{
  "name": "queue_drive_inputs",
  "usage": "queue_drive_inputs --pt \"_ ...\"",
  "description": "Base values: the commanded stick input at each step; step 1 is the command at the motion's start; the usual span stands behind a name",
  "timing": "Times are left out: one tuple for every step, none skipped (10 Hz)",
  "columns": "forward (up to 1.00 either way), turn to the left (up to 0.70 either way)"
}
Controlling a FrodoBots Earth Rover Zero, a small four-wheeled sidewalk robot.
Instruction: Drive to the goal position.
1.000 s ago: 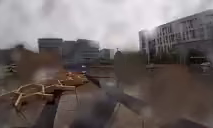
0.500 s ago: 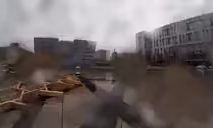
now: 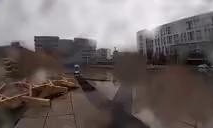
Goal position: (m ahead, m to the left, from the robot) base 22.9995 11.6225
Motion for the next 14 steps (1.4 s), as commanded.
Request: queue_drive_inputs --pt "1.0 0.0" --pt "1.0 0.0" --pt "1.0 0.0" --pt "1.0 0.0" --pt "1.0 0.0" --pt "1.0 0.0" --pt "1.0 0.0" --pt "1.0 0.0" --pt "1.0 0.0" --pt "1.0 0.0" --pt "1.0 0.0" --pt "1.0 0.0" --pt "1.0 0.0" --pt "1.0 0.0"
